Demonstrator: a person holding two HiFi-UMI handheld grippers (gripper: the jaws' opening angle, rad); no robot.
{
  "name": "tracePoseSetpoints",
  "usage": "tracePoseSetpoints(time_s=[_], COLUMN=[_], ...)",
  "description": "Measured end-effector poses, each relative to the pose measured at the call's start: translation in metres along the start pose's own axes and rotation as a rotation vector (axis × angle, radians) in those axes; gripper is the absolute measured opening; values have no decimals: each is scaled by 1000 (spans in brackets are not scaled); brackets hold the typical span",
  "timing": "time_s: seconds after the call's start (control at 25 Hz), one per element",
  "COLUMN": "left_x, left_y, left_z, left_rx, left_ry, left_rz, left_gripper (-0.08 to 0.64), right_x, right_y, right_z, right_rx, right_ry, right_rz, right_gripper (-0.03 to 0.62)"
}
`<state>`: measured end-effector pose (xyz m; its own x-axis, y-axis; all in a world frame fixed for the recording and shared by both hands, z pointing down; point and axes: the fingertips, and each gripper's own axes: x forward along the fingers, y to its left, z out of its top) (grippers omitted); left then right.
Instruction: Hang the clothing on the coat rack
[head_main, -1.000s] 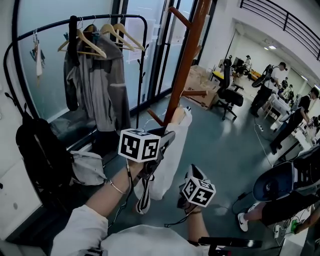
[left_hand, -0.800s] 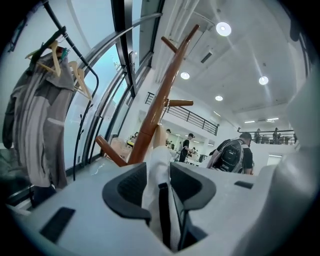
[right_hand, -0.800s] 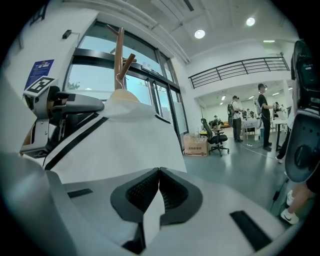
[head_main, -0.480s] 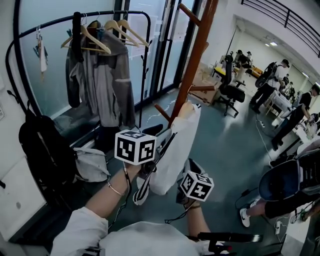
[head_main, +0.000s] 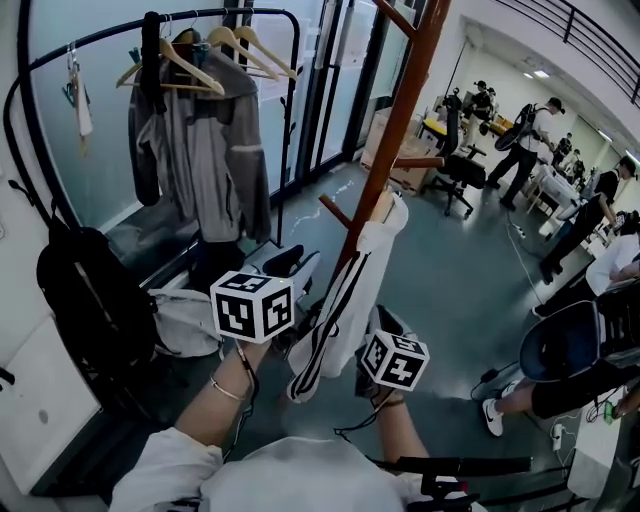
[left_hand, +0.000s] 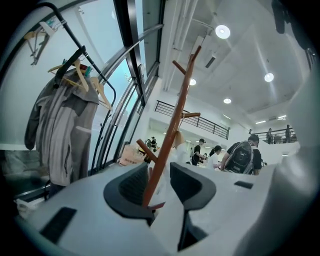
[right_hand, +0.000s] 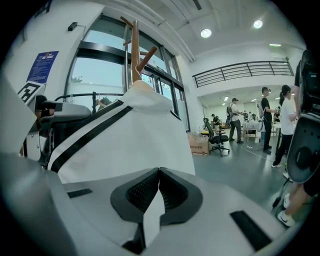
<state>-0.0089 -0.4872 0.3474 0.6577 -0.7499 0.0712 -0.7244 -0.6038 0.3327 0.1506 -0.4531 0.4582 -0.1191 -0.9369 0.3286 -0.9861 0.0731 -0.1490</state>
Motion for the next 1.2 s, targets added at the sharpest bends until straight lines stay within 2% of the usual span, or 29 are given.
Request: tracePoseSetpoints(time_s=[0.2, 0.28, 0.6, 0.72, 0.92, 1.2], left_x=[-10, -14, -30, -37, -46, -50], left_y=[21, 26, 37, 39, 33, 24], left_z=[-27, -37, -79, -91, -102, -112], left_rx=[-60, -68, 31, 48, -4, -23], left_ry=[21, 32, 83, 88, 67, 54], left_rz=[49, 73, 196, 222, 227, 291], left_gripper=[135, 110, 12, 8, 8, 8], right_x=[-4, -7, -14, -15, -19, -27], right_y=[1, 1, -6, -5, -5, -12], right_z=[-7, -10, -24, -28, -28, -24], right_rx=[0, 2, 26, 21, -5, -30], right_ry=[11, 19, 34, 38, 37, 43], right_rz=[-19, -23, -32, -19, 10, 51], right_gripper=[23, 23, 23, 23, 23, 23])
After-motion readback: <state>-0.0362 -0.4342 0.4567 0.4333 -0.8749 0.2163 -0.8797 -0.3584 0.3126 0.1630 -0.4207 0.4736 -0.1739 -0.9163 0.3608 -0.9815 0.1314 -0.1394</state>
